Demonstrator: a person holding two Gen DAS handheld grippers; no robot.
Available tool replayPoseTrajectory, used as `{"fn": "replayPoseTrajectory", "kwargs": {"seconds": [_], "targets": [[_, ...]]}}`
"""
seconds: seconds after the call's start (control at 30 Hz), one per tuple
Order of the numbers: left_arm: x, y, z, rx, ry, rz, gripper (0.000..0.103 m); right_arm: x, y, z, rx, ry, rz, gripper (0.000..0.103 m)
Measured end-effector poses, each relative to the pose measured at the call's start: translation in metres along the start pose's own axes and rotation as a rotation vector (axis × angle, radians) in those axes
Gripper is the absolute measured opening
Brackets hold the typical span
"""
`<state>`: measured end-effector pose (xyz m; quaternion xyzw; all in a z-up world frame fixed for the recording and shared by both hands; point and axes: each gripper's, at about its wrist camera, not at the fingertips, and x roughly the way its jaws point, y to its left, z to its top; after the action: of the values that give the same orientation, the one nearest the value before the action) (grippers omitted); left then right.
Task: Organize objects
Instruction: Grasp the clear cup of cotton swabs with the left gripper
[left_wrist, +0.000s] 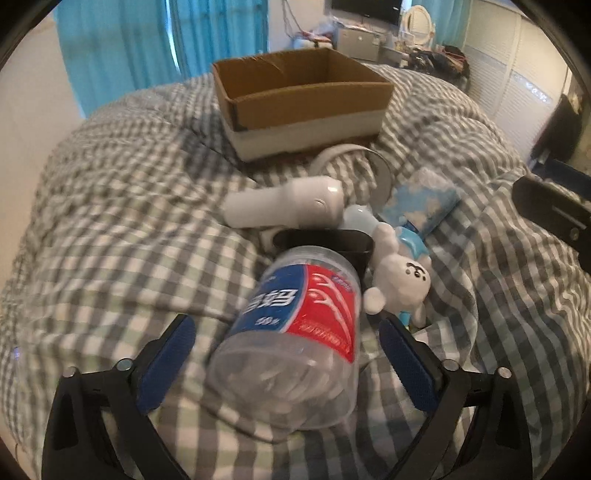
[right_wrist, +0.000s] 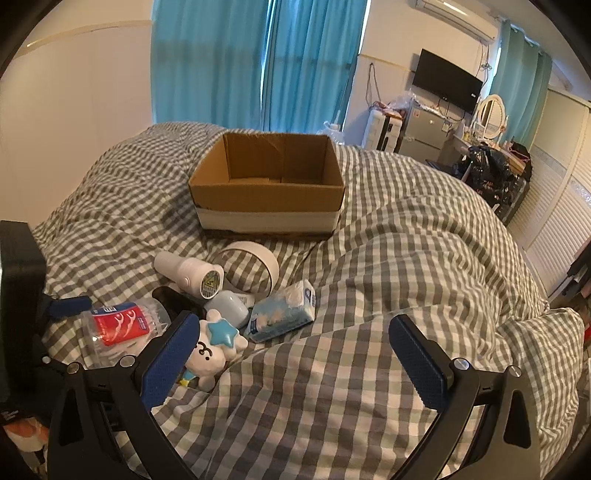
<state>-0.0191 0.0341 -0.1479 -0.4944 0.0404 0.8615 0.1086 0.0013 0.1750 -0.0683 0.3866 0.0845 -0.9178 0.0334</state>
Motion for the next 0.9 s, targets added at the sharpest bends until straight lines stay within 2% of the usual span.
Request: {"fn": "replayPoseTrajectory", "kwargs": {"seconds": [0.03, 0.07, 0.17, 0.3, 0.43, 0.53, 0.9], "targets": [[0.002, 0.000, 0.000, 0.001, 0.009, -0.017, 0.084, 0.003, 0.001, 0.000, -0.001, 0.008, 0.002, 0.103], [0.003, 0.000, 0.000, 0.000, 0.016, -0.026, 0.070, 0.007, 0.001, -0.001, -0.003, 0.017, 0.003, 0.103], [0.002, 0.003, -0.001, -0.018, 0.013, -0.048, 0.068, 0.013, 0.004, -0.001, -0.009, 0.029, 0.010, 0.103], [-0.027, 0.018, 0.005, -0.084, -0.076, -0.010, 0.065, 0.018, 0.008, 0.000, -0.019, 0.034, 0.012, 0.103], [-0.047, 0.031, 0.014, -0.088, -0.148, 0.069, 0.064, 0.026, 0.015, 0.003, -0.037, 0.048, 0.029, 0.103], [-0.048, 0.039, 0.021, -0.094, -0.161, 0.110, 0.064, 0.036, 0.026, 0.003, -0.068, 0.070, 0.049, 0.103], [-0.038, 0.036, 0.021, -0.055, -0.177, 0.144, 0.063, 0.078, 0.060, -0.011, -0.174, 0.201, 0.114, 0.101]]}}
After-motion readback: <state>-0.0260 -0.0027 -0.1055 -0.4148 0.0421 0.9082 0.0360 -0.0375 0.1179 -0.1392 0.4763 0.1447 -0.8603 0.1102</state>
